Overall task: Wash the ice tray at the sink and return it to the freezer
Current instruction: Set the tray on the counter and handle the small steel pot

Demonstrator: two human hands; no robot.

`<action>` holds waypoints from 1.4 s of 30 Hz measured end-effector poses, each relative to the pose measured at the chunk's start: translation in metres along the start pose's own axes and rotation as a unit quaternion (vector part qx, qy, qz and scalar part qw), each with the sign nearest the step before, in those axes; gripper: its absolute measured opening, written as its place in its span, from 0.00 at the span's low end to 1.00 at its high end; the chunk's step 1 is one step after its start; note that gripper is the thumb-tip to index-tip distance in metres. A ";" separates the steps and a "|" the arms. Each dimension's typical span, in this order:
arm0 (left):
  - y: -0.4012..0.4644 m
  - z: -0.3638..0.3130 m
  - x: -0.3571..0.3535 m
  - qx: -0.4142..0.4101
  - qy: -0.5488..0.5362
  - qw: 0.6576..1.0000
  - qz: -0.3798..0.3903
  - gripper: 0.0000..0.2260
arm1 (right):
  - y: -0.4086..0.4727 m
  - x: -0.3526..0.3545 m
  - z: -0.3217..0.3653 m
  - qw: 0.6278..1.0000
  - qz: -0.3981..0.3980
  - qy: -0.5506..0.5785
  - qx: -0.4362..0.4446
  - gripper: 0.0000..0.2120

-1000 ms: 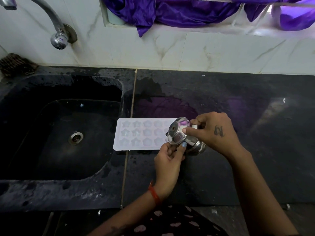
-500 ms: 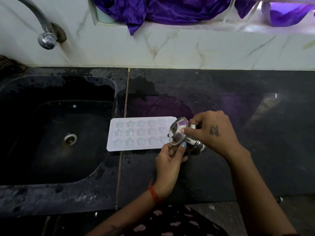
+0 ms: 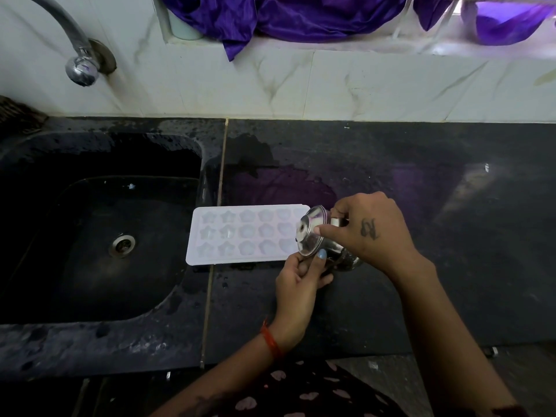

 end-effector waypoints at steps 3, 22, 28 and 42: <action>0.000 0.001 -0.001 0.000 -0.005 1.000 -0.003 0.11 | 0.000 0.001 0.000 1.000 -0.002 -0.001 0.004 0.14; -0.001 0.006 -0.018 -0.043 0.058 0.997 -0.007 0.09 | -0.014 0.009 -0.039 0.995 -0.026 0.094 -0.034 0.14; -0.002 0.012 -0.028 -0.016 0.029 0.999 0.009 0.09 | -0.013 0.010 -0.041 0.998 -0.013 0.053 -0.030 0.16; -0.004 0.015 -0.039 -0.002 -0.016 1.000 0.017 0.10 | -0.007 0.016 -0.032 1.000 0.005 -0.007 0.006 0.15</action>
Point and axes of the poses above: each hand's wrist, its own y-axis towards the middle knuckle, its own x-axis out of the back of the hand, z = x × y, the point moved 5 cm from there along y, towards the middle knuckle
